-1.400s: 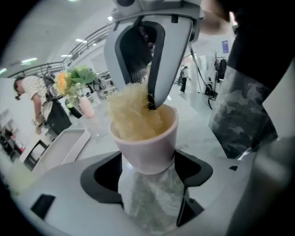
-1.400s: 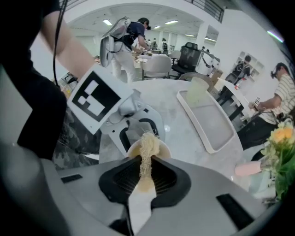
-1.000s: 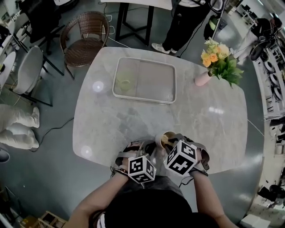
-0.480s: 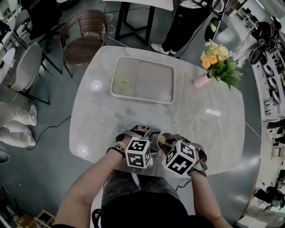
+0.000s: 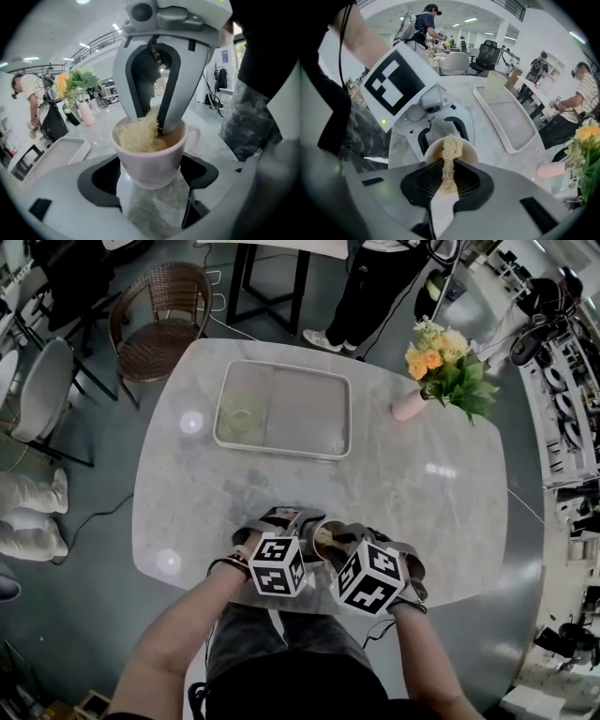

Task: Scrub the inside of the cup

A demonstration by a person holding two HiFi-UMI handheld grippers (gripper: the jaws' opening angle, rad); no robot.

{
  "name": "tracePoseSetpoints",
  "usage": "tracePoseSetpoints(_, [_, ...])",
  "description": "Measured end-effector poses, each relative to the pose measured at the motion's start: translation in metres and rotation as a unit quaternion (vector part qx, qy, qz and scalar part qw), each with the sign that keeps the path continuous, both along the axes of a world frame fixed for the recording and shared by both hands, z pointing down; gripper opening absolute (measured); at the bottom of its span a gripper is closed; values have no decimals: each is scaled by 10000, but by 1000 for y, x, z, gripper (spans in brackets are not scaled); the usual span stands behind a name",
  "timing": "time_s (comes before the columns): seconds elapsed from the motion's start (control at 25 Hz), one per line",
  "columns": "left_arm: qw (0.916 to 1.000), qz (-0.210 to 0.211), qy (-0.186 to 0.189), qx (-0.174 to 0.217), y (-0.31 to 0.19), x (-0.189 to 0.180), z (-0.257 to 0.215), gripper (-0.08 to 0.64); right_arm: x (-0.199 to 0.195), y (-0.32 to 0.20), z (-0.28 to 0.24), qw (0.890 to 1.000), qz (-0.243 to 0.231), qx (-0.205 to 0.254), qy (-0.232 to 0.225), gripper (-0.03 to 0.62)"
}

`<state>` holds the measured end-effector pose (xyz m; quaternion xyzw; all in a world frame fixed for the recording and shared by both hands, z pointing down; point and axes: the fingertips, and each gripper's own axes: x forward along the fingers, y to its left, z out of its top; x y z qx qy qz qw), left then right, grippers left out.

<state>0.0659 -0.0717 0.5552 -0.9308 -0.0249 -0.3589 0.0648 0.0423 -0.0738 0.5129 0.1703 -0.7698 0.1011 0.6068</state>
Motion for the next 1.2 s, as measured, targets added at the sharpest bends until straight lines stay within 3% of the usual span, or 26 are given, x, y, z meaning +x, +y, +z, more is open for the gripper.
tracePoseSetpoints(0.12, [9948,-989,204,-134,-2,-6,0,399,-5,-2,-4,9994,-154,317,9,60])
tracePoseSetpoints(0.28, [9775,-2088,292,-58,-3,-14,-1,399,-8,-7,0,9952,-577,728,318,60])
tracePoseSetpoints(0.56, [9446,-3270,171,204,2,-18,-5,399,-11,-5,16,9988,-199,268,363,60])
tracePoseSetpoints(0.64, [9344,-3556,165,89,4,-19,-4,399,-16,-2,17,9983,-456,153,321,60])
tracePoseSetpoints(0.72, [9315,-3635,110,74,5,-22,-1,399,-20,4,18,9951,-943,90,298,60])
tracePoseSetpoints(0.8, [9381,-3458,25,177,7,-23,2,399,-21,8,18,9900,-1378,55,296,60])
tracePoseSetpoints(0.92, [9560,-2917,-44,302,7,-20,3,404,-21,14,16,9844,-1746,-62,216,59])
tracePoseSetpoints(1.08, [9826,-1811,-74,412,9,-10,3,425,-21,20,16,9787,-2038,-122,191,58])
tracePoseSetpoints(1.2, [9941,-942,-105,522,11,-4,2,434,-20,25,15,9720,-2333,-131,244,58])
